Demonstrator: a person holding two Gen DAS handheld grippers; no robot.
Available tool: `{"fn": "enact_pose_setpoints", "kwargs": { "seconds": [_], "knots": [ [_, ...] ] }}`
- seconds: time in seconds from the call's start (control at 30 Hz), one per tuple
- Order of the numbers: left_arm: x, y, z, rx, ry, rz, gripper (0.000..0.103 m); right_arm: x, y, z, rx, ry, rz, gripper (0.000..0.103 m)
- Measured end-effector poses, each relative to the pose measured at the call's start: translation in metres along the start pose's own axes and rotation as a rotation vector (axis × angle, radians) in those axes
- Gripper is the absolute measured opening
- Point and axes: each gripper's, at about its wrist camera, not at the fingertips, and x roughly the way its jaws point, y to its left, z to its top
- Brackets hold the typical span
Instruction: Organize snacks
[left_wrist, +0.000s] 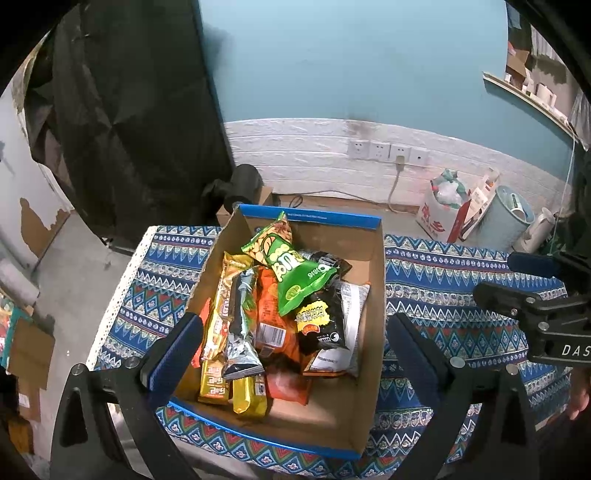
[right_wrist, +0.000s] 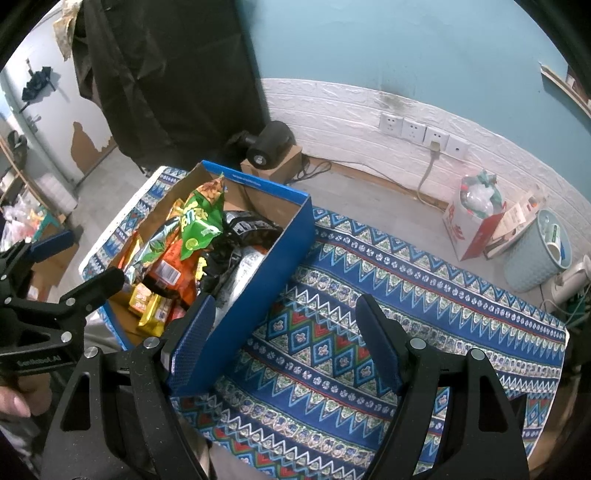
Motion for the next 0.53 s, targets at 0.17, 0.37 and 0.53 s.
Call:
{"fn": "enact_pose_setpoints", "kwargs": {
  "seconds": [0.17, 0.37, 0.53],
  "knots": [
    [-0.0002, -0.0015, -0.0002, 0.003, 0.0, 0.003, 0.101, -0.0001, 0.0019, 0.0011, 0.001, 0.0, 0.0, 0.077],
    [-0.0009, -0.0025, -0.0006, 0.006, -0.002, -0.003, 0.101, 0.0, 0.0021, 0.0008, 0.002, 0.0, 0.0, 0.077],
    [-0.0006, -0.0046, -0.0021, 0.012, -0.003, 0.0, 0.101, 0.0001, 0.0028, 0.0007, 0.002, 0.0, 0.0, 0.077]
  ]
}}
